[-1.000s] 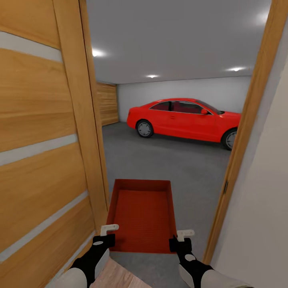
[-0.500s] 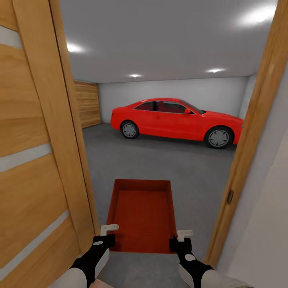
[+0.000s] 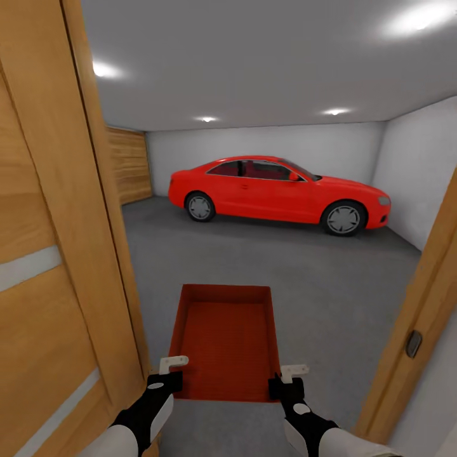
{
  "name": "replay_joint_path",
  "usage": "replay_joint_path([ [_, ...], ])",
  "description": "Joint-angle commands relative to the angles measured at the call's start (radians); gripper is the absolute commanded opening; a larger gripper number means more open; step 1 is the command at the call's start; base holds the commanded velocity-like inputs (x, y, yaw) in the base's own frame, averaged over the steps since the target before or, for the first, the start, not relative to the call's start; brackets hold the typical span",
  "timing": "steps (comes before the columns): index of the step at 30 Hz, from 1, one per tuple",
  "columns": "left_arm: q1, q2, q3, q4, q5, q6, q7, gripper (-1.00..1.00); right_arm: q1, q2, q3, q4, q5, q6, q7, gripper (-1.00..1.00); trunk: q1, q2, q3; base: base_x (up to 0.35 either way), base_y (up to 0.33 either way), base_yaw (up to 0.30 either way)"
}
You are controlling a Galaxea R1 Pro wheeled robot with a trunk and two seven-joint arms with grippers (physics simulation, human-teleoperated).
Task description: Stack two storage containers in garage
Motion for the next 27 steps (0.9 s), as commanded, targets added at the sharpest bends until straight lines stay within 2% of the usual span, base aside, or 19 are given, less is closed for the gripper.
replay_joint_path([
  [1,0.000,-0.001,0.014,0.000,0.005,0.006,0.005,-1.00,-0.002,0.000,-0.024,-0.002,-0.006,-0.006,-0.008,-1.00,0.001,-0.001,-0.001,0.302,0.185,-0.239],
  [6,0.000,-0.001,0.014,0.000,0.005,0.006,0.005,-1.00,-0.002,0.000,-0.024,-0.002,-0.006,-0.006,-0.008,-1.00,0.001,-0.001,-0.001,0.302,0.185,-0.218],
  [17,0.000,-0.001,0.013,0.000,0.005,0.006,0.005,-1.00,-0.002,0.000,-0.023,-0.002,-0.006,-0.006,-0.008,-1.00,0.001,-0.001,-0.001,0.302,0.185,-0.032],
  [21,0.000,-0.001,0.014,-0.001,0.005,0.005,0.005,-1.00,-0.002,0.000,-0.023,-0.002,-0.006,-0.006,-0.008,-1.00,0.001,-0.001,-0.001,0.265,0.163,-0.255],
  [27,0.000,-0.001,0.013,-0.002,0.005,-0.002,0.004,-1.00,-0.002,0.000,-0.024,-0.002,-0.006,-0.006,-0.008,-1.00,0.001,-0.001,-0.001,0.041,0.026,-0.282],
])
